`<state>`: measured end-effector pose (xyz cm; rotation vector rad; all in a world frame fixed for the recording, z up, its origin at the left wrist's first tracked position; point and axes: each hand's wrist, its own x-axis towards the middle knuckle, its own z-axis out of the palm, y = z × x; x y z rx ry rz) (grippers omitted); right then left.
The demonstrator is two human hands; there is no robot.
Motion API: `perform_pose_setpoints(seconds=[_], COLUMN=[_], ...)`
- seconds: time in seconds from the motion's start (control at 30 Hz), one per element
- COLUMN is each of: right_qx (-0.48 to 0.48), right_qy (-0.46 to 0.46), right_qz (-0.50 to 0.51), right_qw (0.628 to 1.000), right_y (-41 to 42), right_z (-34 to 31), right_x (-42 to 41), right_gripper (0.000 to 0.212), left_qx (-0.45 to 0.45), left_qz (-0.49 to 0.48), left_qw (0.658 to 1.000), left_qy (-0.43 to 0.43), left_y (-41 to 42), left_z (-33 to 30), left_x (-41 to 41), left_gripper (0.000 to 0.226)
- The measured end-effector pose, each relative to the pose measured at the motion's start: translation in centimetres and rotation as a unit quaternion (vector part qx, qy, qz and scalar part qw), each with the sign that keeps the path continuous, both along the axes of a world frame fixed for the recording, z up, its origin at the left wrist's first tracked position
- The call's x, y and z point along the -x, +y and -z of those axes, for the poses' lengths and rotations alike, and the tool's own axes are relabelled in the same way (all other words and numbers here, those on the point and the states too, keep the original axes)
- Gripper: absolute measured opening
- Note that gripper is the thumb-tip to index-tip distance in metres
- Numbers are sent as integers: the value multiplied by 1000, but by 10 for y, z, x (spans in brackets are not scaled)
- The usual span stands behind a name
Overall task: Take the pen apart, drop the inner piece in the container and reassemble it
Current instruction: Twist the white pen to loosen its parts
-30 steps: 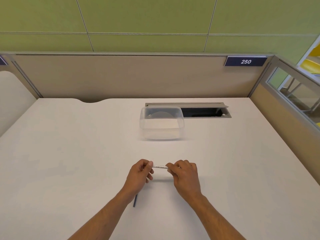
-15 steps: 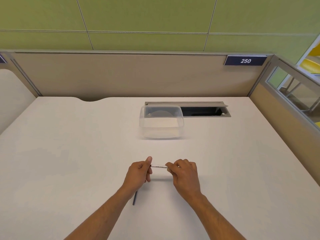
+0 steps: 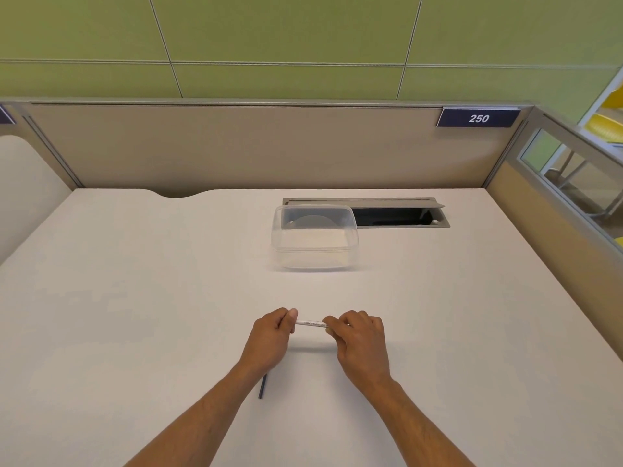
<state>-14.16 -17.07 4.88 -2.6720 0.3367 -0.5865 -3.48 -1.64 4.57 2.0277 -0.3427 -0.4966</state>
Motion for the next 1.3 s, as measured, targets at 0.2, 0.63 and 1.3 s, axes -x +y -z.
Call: perform_pose_setpoints(seconds=[0.2, 0.63, 1.3], right_qx=[-1, -4, -3], right_qy=[-6, 13, 25], right_qz=[-7, -13, -17], right_qw=[1000, 1000, 1000], right_y=[-1, -10, -19], right_z=[0, -5, 1], right_x=[0, 3, 8], right_gripper=[19, 21, 18], left_qx=[51, 59, 56], left_qz=[-25, 1, 1], left_qw=[994, 995, 996], left_qy=[92, 77, 74], left_y=[-3, -2, -13], left_z=[-2, 2, 11], left_x=[0, 6, 11], left_gripper=[57, 39, 47])
